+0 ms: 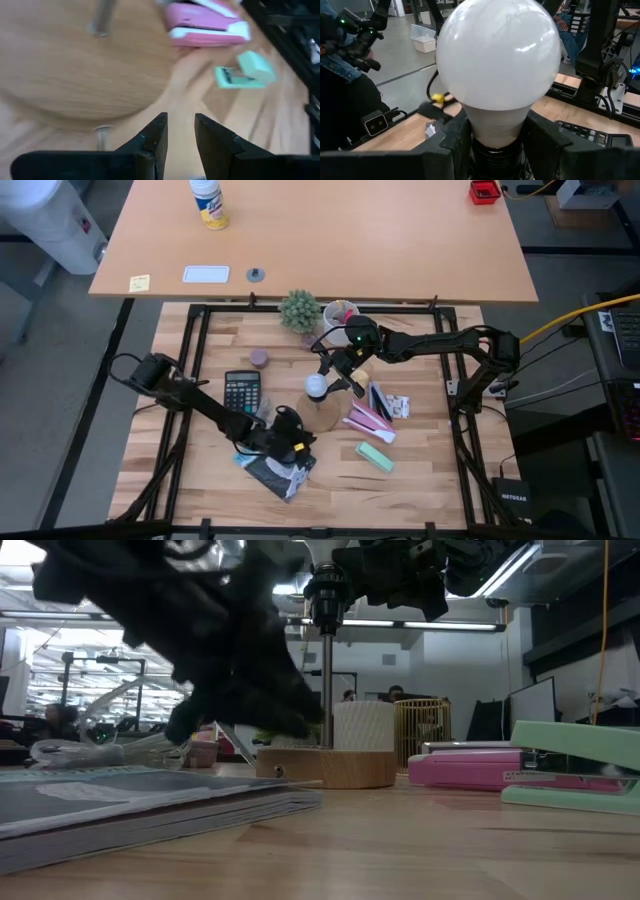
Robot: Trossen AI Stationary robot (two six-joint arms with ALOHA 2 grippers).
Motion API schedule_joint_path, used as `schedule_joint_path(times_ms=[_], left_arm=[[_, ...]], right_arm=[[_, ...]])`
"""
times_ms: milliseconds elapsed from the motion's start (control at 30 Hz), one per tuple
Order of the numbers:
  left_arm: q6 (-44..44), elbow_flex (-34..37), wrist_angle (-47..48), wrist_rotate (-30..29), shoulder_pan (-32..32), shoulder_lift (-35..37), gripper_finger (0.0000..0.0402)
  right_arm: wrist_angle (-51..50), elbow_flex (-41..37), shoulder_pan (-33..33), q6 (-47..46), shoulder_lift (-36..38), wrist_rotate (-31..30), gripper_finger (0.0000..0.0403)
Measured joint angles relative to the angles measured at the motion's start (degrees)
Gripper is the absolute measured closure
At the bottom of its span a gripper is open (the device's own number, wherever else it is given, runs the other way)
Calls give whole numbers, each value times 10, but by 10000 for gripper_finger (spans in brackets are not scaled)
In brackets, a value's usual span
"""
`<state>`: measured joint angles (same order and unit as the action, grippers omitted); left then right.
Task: Screw lightbulb
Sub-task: Remove the lightbulb from the lamp
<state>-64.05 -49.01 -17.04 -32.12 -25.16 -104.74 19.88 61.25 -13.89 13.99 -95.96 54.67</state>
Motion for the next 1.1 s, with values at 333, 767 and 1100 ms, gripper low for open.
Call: schedule_joint_path(times_ms=[333, 767, 1100], left_arm=[[-88, 0, 71, 0, 12, -17, 314], [-168, -1, 206, -87, 16, -16, 314], [-169, 0, 254, -128, 91, -16, 314]], right_arm=[[-3, 0, 0, -3, 0, 0, 248], [-2, 0, -1, -3, 0, -1, 248], [-2, 0, 0, -8, 0, 0, 248]])
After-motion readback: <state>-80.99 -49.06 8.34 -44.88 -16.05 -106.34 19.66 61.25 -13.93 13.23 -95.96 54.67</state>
